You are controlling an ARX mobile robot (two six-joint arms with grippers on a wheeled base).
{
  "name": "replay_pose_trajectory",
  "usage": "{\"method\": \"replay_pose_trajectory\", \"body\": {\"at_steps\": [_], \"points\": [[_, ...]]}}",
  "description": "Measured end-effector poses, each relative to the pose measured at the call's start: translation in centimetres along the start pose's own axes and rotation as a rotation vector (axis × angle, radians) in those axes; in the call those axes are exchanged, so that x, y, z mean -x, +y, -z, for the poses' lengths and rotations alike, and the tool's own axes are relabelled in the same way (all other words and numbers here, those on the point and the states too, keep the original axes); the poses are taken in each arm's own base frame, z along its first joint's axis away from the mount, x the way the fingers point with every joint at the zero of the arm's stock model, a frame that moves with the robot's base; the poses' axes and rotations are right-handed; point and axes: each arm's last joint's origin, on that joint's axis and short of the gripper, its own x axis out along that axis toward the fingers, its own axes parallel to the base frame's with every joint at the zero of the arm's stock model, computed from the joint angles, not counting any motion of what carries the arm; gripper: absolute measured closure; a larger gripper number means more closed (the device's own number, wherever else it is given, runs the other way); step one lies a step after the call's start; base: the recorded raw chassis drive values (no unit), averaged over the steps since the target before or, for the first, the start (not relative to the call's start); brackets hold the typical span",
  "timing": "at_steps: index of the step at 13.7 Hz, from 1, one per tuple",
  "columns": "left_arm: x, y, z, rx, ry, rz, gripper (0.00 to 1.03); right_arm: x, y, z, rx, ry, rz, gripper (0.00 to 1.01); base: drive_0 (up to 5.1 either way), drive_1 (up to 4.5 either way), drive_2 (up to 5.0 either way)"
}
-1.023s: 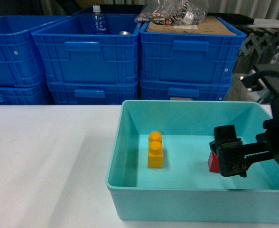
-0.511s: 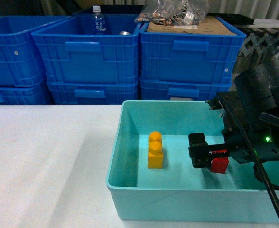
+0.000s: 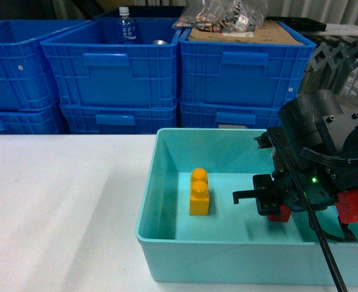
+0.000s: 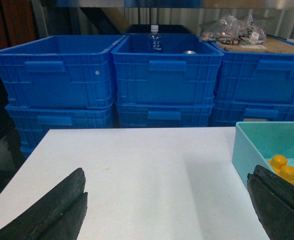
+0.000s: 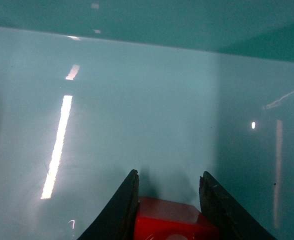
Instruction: Pick red block from blue box to shelf
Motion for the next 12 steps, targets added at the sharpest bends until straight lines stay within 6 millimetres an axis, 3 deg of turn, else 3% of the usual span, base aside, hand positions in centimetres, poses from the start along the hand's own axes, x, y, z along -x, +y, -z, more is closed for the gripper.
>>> {"method": "replay_pose_trajectory", "body": {"at_steps": [3, 6, 8, 9, 10, 12], "points": [[0.0, 0.0, 0.0, 0.000, 0.000, 0.000, 0.05, 1.5, -0.7, 0.6, -0.024, -0.067, -0.027, 0.71, 0.0, 0.00, 0.0], [0.0, 0.0, 0.0, 0.000, 0.000, 0.000, 0.05, 10.3, -2.8, -0.2, -0.060, -0.333, -0.138, 0.72, 0.0, 0.00, 0.0], [0.0, 0.0, 0.0, 0.000, 0.000, 0.000, 0.05, 17.9, -4.0, 2.1, -0.016, -0.576, -0.165, 0.72, 0.0, 0.00, 0.0], [0.0, 0.0, 0.0, 0.000, -0.002, 0.000, 0.05, 17.7, -4.1, 2.7, -0.022, -0.731, -0.073, 0.72, 0.0, 0.00, 0.0], [0.0, 0.0, 0.0, 0.000, -0.001, -0.002, 0.05, 17.5, -5.2, 5.3, -0.042, -0.780, 0.027, 0.72, 0.0, 0.00, 0.0], [0.0, 0.0, 0.0, 0.000, 0.000, 0.000, 0.05, 19.4, -6.7, 7.2, -0.057, -0.881, 0.059, 0.72, 0.0, 0.00, 0.0]]}}
